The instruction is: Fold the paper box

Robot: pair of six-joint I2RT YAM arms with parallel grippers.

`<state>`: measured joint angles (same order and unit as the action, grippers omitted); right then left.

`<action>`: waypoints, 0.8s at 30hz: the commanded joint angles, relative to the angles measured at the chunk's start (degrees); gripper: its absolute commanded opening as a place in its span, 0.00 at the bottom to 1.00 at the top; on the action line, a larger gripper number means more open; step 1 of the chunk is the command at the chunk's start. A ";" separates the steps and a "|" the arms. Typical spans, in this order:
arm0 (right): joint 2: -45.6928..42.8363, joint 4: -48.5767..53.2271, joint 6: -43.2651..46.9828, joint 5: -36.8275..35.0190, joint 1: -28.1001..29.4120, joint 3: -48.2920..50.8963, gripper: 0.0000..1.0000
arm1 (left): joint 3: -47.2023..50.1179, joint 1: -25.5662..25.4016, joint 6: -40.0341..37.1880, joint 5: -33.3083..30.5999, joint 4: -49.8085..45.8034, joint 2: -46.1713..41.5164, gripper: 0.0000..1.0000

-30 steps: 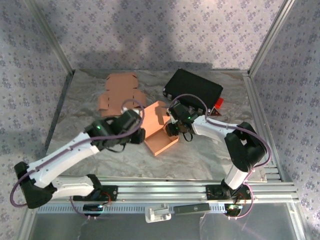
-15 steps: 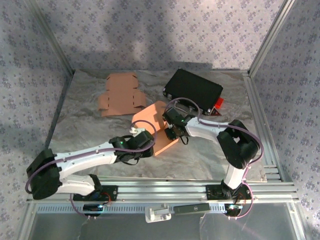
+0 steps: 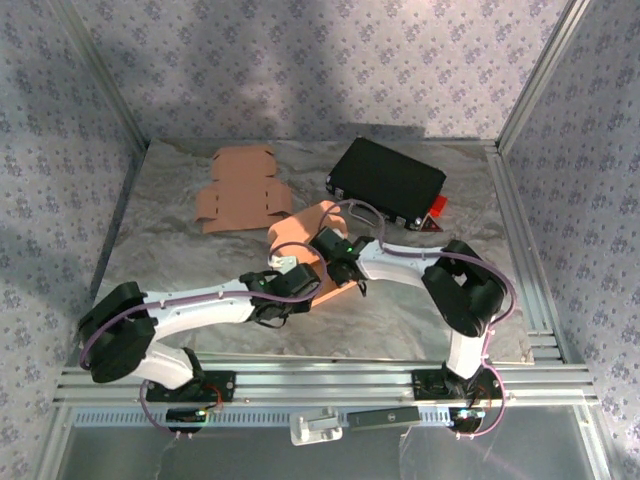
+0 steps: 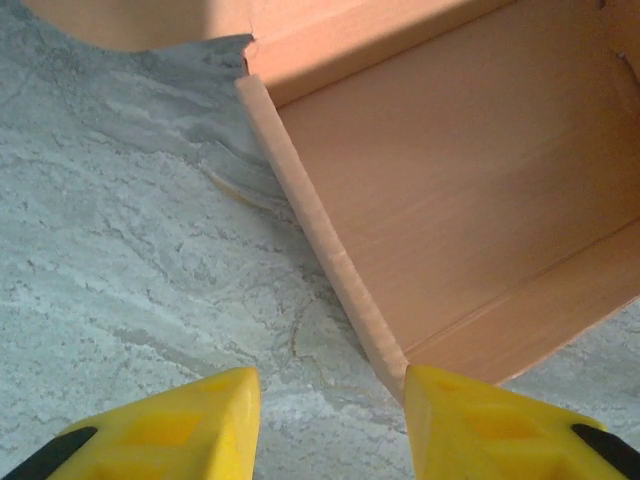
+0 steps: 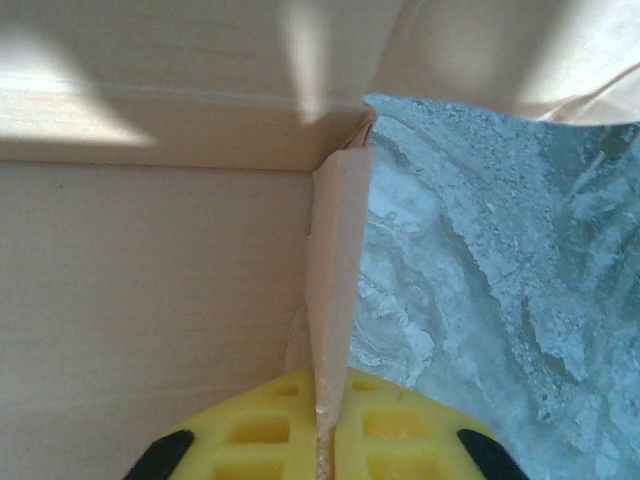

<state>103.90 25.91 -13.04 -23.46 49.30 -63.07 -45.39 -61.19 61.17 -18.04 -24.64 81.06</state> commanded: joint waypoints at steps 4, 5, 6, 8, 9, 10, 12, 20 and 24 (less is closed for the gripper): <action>3.15 4.75 -2.82 -10.33 1.90 -0.53 0.00 | -0.15 0.59 0.54 -2.52 1.24 -3.00 0.42; 3.15 4.38 -2.85 -10.27 2.07 -0.37 0.00 | 0.27 0.95 0.40 -2.21 1.47 -3.48 0.42; 3.07 4.14 -2.83 -10.12 2.17 -0.22 0.00 | 0.58 1.34 0.36 -1.84 1.81 -3.81 0.42; 3.07 4.06 -2.87 -9.98 2.27 -0.32 0.00 | 1.72 2.45 0.27 -0.36 3.21 -4.62 0.42; 2.97 4.03 -2.66 -9.71 2.35 -0.31 0.00 | 2.09 2.85 0.19 0.08 3.71 -4.88 0.43; 2.74 4.03 -2.52 -9.37 2.42 -0.39 0.00 | 2.40 3.40 0.10 0.81 4.11 -5.04 0.45; 2.31 3.91 -2.37 -8.18 2.40 -0.37 0.00 | 2.44 4.12 -0.42 1.79 4.73 -4.99 0.48; 1.57 3.95 -2.60 -5.83 2.12 -0.17 0.00 | 0.04 4.77 -1.18 3.80 6.32 1.11 0.46; 1.22 3.88 -2.87 -4.93 1.73 0.06 0.00 | 1.44 4.94 0.25 2.10 7.86 1.93 0.38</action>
<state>105.43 27.09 -15.20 -29.58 51.35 -63.46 -43.59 -56.62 60.97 -14.98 -17.76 82.52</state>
